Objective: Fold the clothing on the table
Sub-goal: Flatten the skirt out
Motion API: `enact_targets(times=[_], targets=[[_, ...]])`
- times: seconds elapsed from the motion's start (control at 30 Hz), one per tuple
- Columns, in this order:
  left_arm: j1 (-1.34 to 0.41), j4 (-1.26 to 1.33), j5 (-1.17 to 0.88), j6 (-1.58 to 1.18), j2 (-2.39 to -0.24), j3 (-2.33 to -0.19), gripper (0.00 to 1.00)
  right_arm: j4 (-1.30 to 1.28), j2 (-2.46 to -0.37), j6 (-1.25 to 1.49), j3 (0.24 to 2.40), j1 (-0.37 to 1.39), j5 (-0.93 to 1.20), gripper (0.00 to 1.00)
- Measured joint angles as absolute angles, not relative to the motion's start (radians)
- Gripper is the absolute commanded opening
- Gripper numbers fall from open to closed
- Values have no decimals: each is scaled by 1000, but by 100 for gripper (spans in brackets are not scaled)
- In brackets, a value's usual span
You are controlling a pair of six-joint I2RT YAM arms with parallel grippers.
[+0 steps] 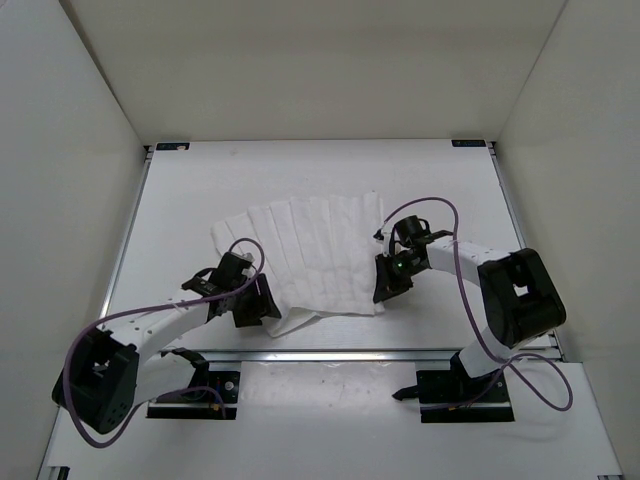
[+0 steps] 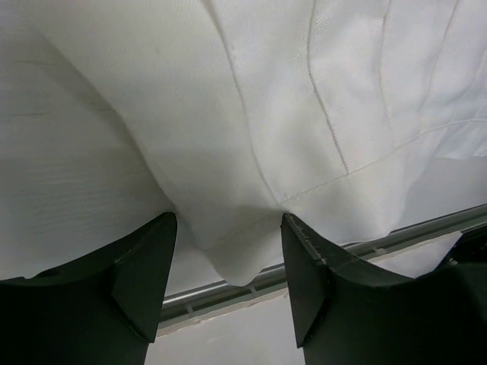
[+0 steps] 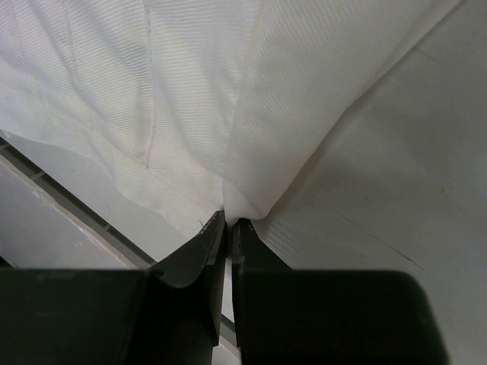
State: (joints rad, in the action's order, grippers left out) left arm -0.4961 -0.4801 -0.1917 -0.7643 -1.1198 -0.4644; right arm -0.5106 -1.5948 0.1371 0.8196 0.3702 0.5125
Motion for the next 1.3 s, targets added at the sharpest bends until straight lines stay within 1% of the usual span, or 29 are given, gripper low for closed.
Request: enact_targets(times=[0.03, 0.1, 0.13, 0.2, 0.23, 0.3, 0.33, 0.5, 0.6, 0.67, 0.73, 0.83, 0.97, 1.03, 1.1, 1.13, 1.2, 1.3], targets=[[-499, -472, -191, -773, -1124, -464, 63, -511, -1598, 134, 820, 370, 518, 1], [-501, -458, -186, -789, -1130, -461, 49, -511, -1602, 130, 820, 371, 522, 1], [-501, -455, -179, -795, -1132, -456, 45, -511, -1602, 130, 820, 372, 524, 1], [-499, -450, -171, -809, -1136, -449, 27, -510, -1602, 130, 820, 373, 526, 0], [-499, -448, -162, -812, -1137, -445, 23, -510, -1602, 130, 820, 373, 528, 0], [-499, -448, -157, -817, -1140, -440, 3, -510, -1602, 130, 820, 371, 533, 0], [-501, -448, -154, -822, -1140, -440, 0, -509, -1602, 130, 820, 369, 535, 1], [-496, -465, -147, -805, -1142, -453, 0, -513, -1602, 132, 823, 333, 551, 0], [-448, -491, -152, -766, -1170, -494, 0, -526, -1602, 148, 859, 289, 572, 0], [-396, -518, -160, -723, -1245, -578, 0, -525, -1602, 166, 908, 250, 607, 0], [-357, -540, -157, -660, -1370, -727, 0, -549, -1617, 173, 1009, 218, 623, 0], [-343, -627, -116, -542, -1589, -1080, 0, -578, -1681, 164, 1250, 176, 620, 0], [-347, -692, -28, -371, -1880, -1700, 0, -641, -1833, 151, 1725, 117, 600, 0], [-352, -707, 17, -305, -1975, -1987, 0, -643, -1882, 141, 1956, 89, 579, 0], [-351, -683, 51, -260, -1995, -2164, 0, -631, -1882, 130, 2089, 67, 568, 0], [-352, -656, 59, -245, -1977, -2199, 0, -617, -1866, 126, 2126, 53, 567, 0], [-351, -583, 57, -232, -1887, -2171, 0, -593, -1802, 118, 2130, 30, 582, 0], [-360, -446, 34, -220, -1671, -1935, 0, -541, -1655, 98, 1977, 31, 596, 0]])
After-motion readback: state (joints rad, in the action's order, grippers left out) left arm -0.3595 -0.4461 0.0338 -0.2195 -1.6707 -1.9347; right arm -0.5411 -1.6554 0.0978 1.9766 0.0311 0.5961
